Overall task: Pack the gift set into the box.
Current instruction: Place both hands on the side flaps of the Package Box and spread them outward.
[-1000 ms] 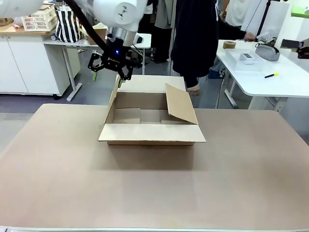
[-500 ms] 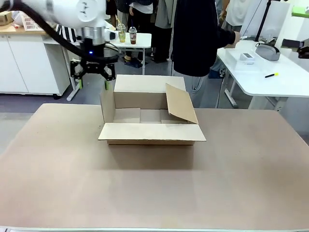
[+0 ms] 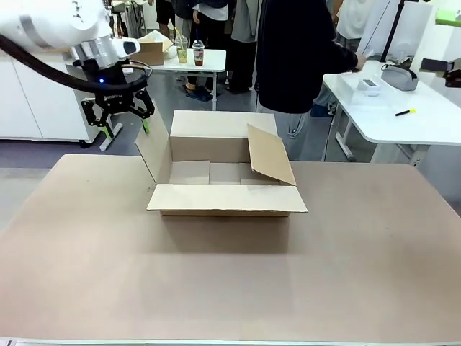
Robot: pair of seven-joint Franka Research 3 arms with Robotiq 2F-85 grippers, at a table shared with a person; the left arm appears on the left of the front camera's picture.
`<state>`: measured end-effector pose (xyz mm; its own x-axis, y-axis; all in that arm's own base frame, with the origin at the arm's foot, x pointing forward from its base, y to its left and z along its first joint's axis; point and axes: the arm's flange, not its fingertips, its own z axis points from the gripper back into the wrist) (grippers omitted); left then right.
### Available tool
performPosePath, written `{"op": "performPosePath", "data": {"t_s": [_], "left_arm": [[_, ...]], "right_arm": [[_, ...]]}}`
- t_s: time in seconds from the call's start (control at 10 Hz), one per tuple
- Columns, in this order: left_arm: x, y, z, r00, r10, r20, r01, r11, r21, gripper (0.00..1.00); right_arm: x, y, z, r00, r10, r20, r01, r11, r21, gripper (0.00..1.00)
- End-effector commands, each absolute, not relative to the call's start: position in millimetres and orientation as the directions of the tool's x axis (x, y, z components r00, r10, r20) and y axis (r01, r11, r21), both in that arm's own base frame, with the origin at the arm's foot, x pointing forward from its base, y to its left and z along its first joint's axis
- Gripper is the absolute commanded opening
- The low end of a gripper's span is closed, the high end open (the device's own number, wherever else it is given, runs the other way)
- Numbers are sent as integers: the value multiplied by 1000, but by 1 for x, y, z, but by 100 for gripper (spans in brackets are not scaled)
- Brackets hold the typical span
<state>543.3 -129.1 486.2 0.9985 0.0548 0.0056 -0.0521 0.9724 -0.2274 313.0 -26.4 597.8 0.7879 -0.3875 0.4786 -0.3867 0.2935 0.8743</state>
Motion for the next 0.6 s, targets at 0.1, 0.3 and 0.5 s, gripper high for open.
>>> {"op": "performPosePath", "data": {"t_s": [0.1, 0.3, 0.5], "left_arm": [[544, -113, 454, 998, 29, -53, -45, 943, -329, 100], [546, -106, 445, 996, 59, -71, -80, 941, -329, 100], [546, -97, 440, 997, 50, -65, -71, 917, -392, 100]], "right_arm": [[317, -23, 598, 770, -393, 502, -419, 282, 863, 100], [317, -23, 598, 770, -393, 502, -419, 282, 863, 100], [317, -23, 598, 770, -393, 502, -419, 282, 863, 100]]}}
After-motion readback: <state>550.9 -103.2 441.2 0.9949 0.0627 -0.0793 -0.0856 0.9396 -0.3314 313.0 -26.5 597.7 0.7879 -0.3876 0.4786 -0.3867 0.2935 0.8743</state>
